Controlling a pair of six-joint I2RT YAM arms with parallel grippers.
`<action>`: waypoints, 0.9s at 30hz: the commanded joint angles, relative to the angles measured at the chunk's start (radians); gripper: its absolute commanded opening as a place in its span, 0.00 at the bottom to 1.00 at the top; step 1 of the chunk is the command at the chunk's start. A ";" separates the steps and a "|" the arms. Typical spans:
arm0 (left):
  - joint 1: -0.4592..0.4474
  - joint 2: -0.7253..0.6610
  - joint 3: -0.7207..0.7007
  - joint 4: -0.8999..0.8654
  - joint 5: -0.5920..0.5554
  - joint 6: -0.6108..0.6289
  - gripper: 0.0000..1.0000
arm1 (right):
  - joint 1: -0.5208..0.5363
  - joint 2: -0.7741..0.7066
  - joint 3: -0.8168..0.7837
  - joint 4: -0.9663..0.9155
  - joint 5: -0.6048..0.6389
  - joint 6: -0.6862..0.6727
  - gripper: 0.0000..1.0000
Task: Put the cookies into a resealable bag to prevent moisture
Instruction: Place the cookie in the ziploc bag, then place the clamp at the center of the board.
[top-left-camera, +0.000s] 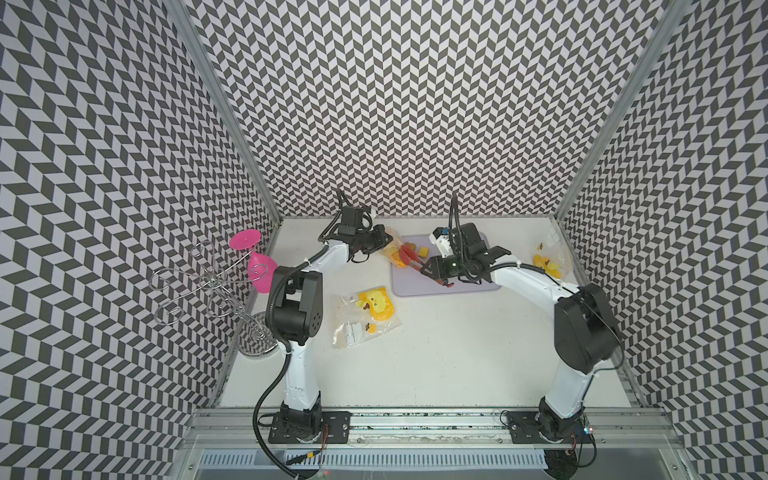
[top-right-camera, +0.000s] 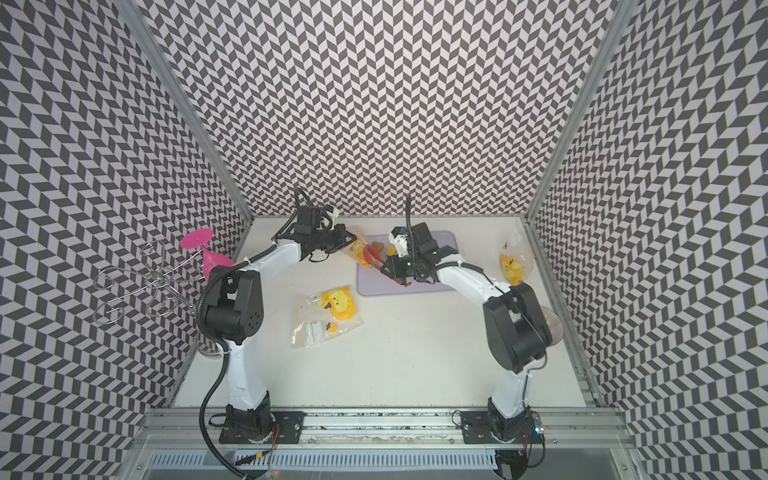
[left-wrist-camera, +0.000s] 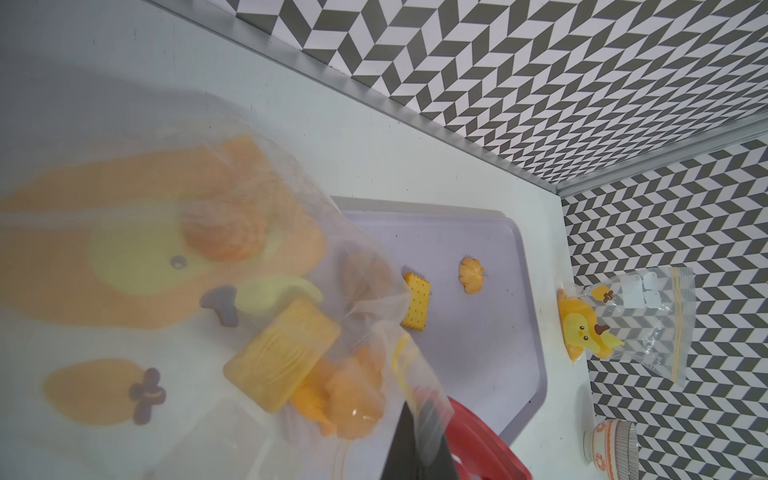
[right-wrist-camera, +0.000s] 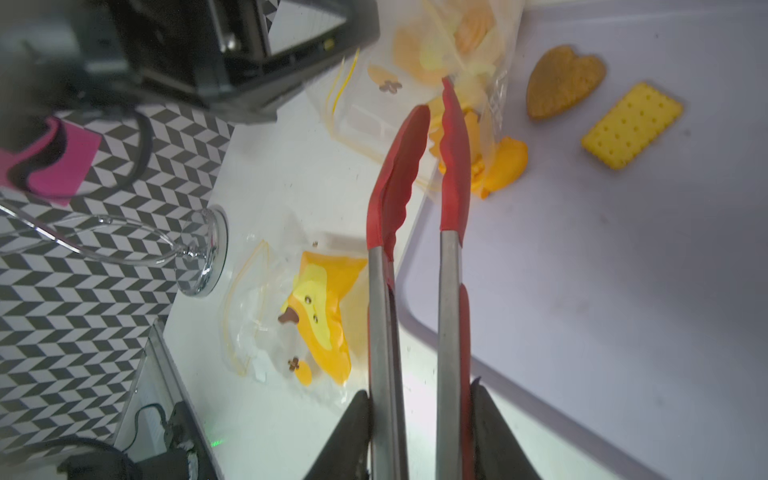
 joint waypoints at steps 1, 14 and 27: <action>0.009 -0.014 -0.006 0.027 0.012 0.001 0.00 | 0.002 -0.196 -0.151 0.114 0.089 0.025 0.35; 0.009 -0.015 -0.007 0.029 0.016 -0.002 0.00 | -0.054 -0.810 -0.718 0.006 0.872 0.635 0.32; 0.009 -0.021 -0.012 0.030 0.012 0.003 0.00 | -0.100 -0.568 -0.779 0.002 0.706 0.698 0.68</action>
